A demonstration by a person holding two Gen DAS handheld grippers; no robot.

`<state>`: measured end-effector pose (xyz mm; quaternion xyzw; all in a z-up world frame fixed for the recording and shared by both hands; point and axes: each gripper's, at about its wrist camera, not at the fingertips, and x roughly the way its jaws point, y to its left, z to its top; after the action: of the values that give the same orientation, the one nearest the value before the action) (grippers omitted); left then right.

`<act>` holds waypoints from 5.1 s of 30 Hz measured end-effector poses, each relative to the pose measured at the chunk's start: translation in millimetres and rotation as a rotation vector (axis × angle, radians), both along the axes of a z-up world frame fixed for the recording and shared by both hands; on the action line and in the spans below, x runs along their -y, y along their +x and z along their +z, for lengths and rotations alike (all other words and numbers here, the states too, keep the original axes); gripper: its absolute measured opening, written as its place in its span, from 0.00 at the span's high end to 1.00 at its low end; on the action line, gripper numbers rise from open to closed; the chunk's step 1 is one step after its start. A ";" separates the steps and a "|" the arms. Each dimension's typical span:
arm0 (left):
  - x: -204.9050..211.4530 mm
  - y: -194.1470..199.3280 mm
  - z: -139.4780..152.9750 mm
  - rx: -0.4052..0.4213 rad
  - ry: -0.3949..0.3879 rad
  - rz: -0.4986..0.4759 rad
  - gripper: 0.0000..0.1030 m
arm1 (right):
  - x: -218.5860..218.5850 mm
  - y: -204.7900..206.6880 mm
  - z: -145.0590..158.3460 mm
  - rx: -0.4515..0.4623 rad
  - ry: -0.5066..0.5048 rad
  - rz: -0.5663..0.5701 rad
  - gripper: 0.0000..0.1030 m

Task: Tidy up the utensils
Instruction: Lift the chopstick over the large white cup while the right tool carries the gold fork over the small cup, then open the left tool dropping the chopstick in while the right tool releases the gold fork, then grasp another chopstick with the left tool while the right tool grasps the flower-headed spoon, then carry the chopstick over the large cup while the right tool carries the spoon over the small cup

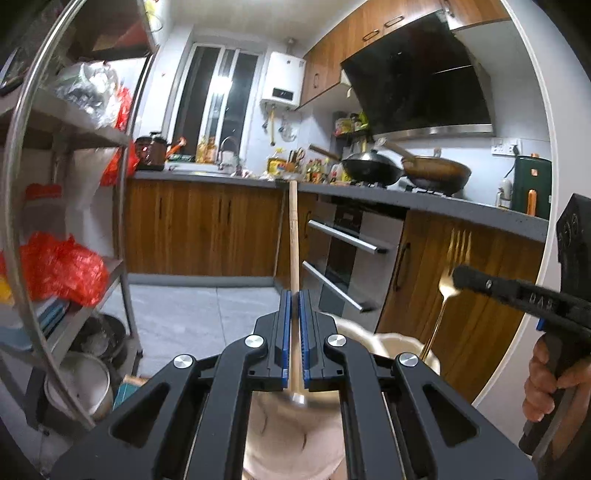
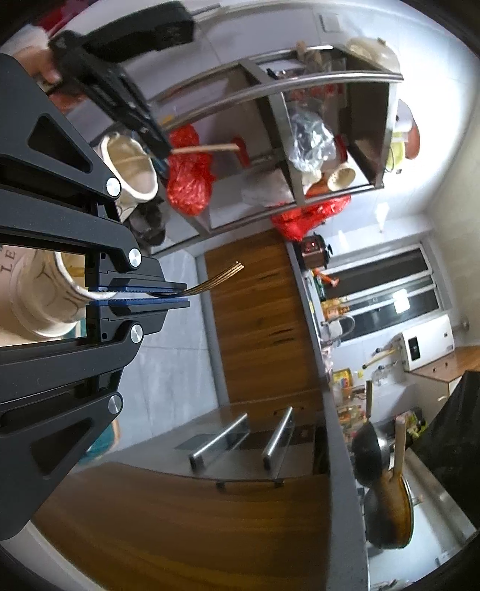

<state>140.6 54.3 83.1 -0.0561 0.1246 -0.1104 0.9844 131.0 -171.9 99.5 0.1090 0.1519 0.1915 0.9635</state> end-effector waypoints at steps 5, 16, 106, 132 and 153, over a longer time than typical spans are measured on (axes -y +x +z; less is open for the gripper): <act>-0.9 -5.9 -6.8 -0.016 0.019 0.021 0.96 | -2.7 -6.1 -2.1 0.034 -0.035 -0.036 0.96; -8.3 -18.2 -6.0 0.012 -0.001 0.052 0.71 | 9.4 -1.0 -11.0 -0.006 0.013 -0.025 0.81; 55.8 -102.0 -108.7 -0.594 0.394 -0.188 0.94 | 13.8 -96.7 -120.4 -0.575 -0.522 0.152 0.96; 47.1 -73.8 -107.3 -0.631 0.353 -0.210 0.95 | 13.8 -87.9 -113.1 -0.552 -0.473 0.183 0.96; 7.2 -109.0 -20.6 -0.160 0.168 -0.140 0.95 | -0.8 -134.7 -27.0 0.005 -0.337 0.157 0.96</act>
<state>31.6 47.1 62.5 0.0269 0.2153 -0.1631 0.9624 -3.7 -171.1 72.5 -0.0667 0.1875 0.2382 0.9506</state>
